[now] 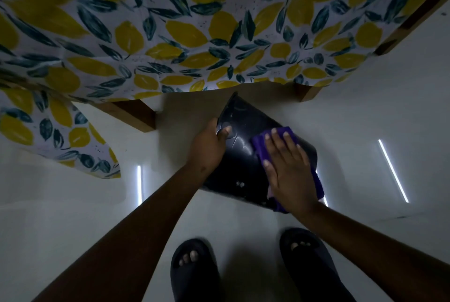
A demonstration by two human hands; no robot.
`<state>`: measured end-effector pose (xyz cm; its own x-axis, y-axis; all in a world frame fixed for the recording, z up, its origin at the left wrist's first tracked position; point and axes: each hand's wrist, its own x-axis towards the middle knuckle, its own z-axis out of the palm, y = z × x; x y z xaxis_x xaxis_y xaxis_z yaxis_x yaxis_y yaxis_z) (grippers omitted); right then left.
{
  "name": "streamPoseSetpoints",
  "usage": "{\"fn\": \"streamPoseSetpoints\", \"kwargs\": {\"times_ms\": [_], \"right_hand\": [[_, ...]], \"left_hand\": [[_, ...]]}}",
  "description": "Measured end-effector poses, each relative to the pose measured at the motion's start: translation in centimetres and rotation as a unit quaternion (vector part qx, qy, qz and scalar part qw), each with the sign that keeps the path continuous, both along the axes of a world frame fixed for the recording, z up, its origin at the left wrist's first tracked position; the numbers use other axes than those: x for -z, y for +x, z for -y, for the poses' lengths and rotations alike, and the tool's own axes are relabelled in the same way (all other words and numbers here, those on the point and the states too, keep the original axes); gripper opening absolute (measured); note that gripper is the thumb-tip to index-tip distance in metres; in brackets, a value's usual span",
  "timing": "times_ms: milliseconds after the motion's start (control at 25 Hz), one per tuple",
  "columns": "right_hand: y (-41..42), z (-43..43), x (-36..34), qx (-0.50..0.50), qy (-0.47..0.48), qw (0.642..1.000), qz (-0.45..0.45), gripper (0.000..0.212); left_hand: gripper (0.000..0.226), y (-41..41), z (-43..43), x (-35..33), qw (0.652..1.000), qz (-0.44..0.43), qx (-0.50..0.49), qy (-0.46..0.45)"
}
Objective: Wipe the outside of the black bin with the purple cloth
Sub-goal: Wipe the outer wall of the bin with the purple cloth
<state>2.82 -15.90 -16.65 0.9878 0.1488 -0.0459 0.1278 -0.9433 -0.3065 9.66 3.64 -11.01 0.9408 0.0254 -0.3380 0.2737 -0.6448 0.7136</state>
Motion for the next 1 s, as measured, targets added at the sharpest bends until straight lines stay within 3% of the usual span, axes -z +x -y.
{"fn": "streamPoseSetpoints", "kwargs": {"times_ms": [120, 200, 320, 400, 520, 600, 800, 880, 1000], "right_hand": [[-1.1, -1.4, -0.4, -0.102, -0.035, 0.994, 0.013, 0.061], [1.9, -1.8, -0.7, -0.114, -0.023, 0.993, 0.011, 0.059], [5.7, -1.1, -0.8, -0.005, 0.081, 0.996, -0.045, 0.056], [4.6, -0.4, -0.6, 0.044, 0.070, 0.996, -0.042, 0.055], [0.4, -1.7, -0.9, -0.072, -0.029, 0.997, -0.008, 0.059], [1.3, -2.6, -1.0, -0.132, -0.029, 0.991, -0.007, 0.059], [8.6, -1.2, -1.0, 0.043, 0.122, 0.988, -0.087, 0.051], [6.2, -0.3, -0.9, 0.047, 0.105, 0.992, -0.057, 0.052], [-0.2, -2.0, -1.8, -0.057, 0.026, 0.998, -0.022, 0.054]], "left_hand": [[0.035, 1.0, -0.2, 0.5, 1.000, 0.002, 0.005, 0.002], [0.037, 0.9, -0.6, 0.8, 1.000, 0.007, 0.018, -0.003], [0.035, 1.2, -0.4, 0.6, 1.000, 0.004, 0.017, -0.004], [0.036, 1.6, 0.0, 0.5, 1.000, -0.008, 0.010, 0.006], [0.037, 1.1, -0.3, 0.6, 1.000, -0.006, -0.007, 0.004], [0.036, 0.0, -0.8, 0.4, 1.000, 0.004, -0.011, -0.011], [0.033, -0.1, -0.5, -0.2, 1.000, 0.006, -0.009, -0.017], [0.031, 0.3, 0.2, -0.5, 1.000, -0.003, -0.009, -0.005], [0.030, 1.0, 1.0, -0.3, 0.998, -0.039, -0.041, 0.025]]}}
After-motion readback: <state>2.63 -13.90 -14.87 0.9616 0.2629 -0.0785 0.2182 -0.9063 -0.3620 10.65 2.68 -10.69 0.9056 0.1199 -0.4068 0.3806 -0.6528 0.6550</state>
